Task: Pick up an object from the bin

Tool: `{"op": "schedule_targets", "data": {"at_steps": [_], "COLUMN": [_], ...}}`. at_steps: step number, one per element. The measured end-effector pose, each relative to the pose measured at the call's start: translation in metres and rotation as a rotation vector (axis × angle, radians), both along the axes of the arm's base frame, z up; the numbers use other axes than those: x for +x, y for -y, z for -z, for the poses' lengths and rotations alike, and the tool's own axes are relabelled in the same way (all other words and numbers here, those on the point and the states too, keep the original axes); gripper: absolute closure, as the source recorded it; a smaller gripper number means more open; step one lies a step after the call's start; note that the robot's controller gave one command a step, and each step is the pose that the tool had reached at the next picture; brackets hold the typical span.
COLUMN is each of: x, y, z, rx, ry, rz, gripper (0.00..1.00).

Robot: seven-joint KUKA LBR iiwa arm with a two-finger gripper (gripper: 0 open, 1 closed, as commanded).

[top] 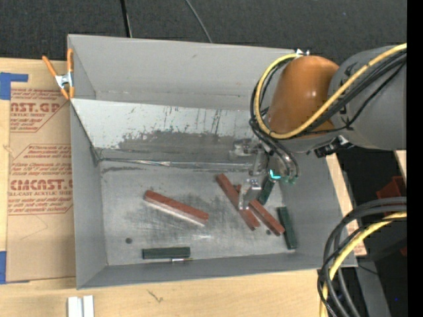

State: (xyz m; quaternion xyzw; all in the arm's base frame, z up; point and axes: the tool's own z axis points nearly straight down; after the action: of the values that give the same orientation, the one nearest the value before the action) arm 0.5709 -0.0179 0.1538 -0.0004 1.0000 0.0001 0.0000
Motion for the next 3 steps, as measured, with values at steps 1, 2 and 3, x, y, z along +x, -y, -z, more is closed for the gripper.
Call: {"op": "schedule_targets", "data": {"at_steps": [1,2,3], "x": [0.000,0.003,0.005], "y": [0.000,0.021,0.024], "z": [-0.001,0.081,0.090], "rx": [0.000,0.001,0.001], "ry": [0.002,0.004,-0.002], "rz": [0.000,0.054,0.123], "gripper": [0.00,0.00,0.00]}}
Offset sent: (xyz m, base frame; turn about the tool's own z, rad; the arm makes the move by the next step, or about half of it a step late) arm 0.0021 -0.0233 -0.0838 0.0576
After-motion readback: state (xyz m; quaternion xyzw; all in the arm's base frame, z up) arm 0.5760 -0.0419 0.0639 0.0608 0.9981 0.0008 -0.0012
